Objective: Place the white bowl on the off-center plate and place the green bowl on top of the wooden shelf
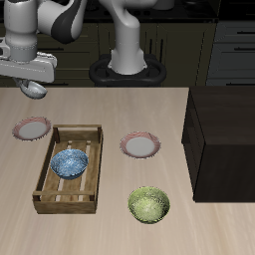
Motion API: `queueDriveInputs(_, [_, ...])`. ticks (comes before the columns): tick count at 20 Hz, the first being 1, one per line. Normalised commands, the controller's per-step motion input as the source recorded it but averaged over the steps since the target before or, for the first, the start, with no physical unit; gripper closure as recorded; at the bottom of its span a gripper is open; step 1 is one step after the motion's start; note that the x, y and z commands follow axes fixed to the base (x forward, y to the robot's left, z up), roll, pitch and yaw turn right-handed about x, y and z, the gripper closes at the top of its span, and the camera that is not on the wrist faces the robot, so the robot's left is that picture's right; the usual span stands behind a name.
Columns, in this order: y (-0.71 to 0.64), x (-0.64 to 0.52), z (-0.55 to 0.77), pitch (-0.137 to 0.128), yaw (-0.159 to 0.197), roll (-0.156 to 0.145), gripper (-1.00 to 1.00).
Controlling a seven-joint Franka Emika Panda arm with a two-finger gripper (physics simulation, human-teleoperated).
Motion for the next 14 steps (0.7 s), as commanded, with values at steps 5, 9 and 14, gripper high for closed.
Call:
queueDriveInputs(5, [-0.13,-0.02,-0.28,0.027,-0.022,-0.037,1.0])
queueDriveInputs(9, [-0.1,0.03,-0.28,0.038,-0.011,-0.033,1.0])
queueDriveInputs(14, [0.02,0.14,-0.42,0.046,0.003,-0.029,1.0])
